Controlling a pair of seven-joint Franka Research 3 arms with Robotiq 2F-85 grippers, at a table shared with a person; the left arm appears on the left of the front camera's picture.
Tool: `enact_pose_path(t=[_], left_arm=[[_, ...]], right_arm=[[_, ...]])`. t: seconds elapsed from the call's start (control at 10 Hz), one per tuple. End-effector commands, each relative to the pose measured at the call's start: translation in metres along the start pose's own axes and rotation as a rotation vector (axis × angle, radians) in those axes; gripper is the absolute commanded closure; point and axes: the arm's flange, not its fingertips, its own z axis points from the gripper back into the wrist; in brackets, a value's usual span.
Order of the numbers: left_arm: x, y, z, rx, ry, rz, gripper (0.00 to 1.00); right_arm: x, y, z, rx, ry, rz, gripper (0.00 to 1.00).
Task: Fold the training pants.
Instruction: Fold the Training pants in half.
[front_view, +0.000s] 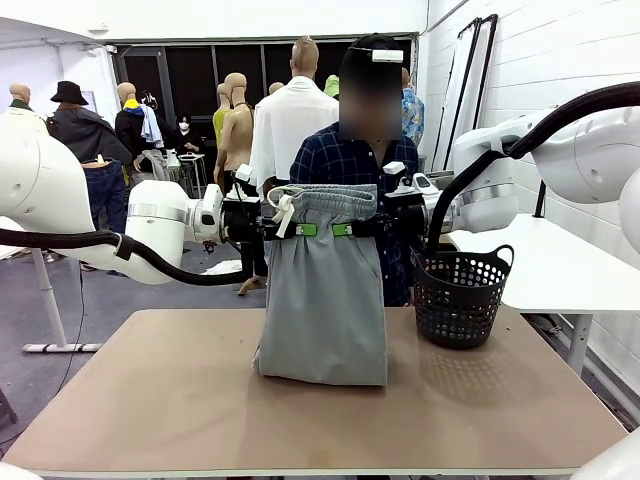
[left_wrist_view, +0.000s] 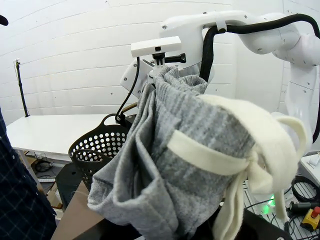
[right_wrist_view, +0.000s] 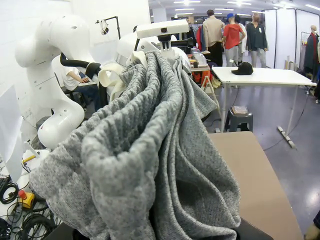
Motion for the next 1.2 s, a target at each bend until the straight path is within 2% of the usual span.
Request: enact_pose_path(t=[0.0, 1.1], left_arm=[[0.0015, -0.0036, -0.0001, 0.002, -0.032, -0.019, 1.0], [0.0015, -0.0036, -0.0001, 0.002, -0.032, -0.019, 1.0]], right_arm=[[0.0038, 0.0012, -0.0004, -0.001, -0.012, 0.003, 1.0], [0.0038, 0.0012, -0.0004, -0.001, -0.012, 0.003, 1.0]])
